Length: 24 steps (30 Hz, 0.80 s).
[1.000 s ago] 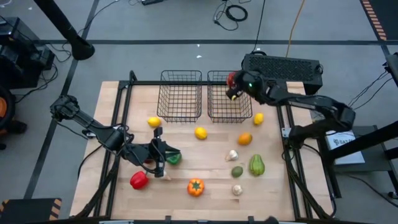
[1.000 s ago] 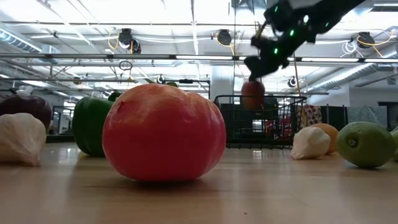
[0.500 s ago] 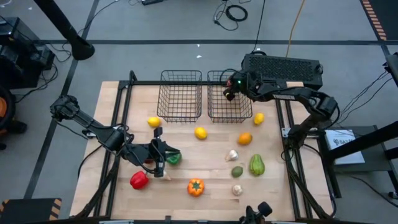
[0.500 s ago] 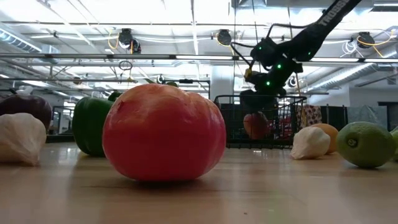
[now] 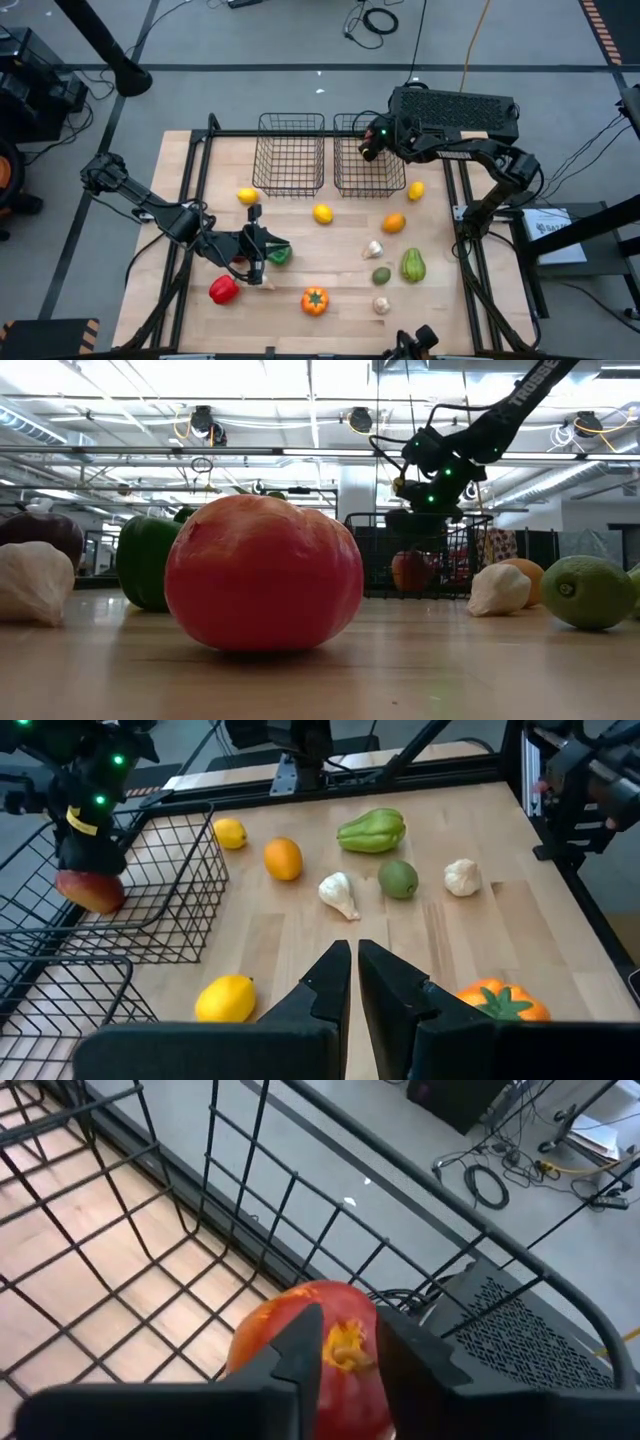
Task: Sort produce into baskets
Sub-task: Put the green bell pepper into the left wire basket
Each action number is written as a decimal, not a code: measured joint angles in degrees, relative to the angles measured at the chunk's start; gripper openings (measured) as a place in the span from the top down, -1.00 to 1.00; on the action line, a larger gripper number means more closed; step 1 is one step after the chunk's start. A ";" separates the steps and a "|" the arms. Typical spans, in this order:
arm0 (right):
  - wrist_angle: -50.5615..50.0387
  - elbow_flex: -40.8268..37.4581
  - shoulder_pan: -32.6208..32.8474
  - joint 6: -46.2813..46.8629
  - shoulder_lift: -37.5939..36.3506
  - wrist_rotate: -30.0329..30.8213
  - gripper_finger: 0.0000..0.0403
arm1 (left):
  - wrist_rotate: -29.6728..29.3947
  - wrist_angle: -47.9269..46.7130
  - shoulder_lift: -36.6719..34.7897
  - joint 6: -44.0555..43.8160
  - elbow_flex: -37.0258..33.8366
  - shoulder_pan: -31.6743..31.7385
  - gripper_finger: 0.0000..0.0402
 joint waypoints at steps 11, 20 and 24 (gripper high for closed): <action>-8.28 0.07 6.12 3.11 -22.33 -1.70 0.11 | 0.00 0.16 0.00 -0.02 0.00 0.00 0.84; -16.68 0.07 23.92 13.52 -35.02 -16.52 0.01 | -1.57 -2.31 0.00 -5.72 0.00 0.00 0.84; -16.84 0.07 34.02 14.19 -35.81 -16.43 0.01 | -1.55 -5.02 0.00 -11.91 0.00 0.00 0.84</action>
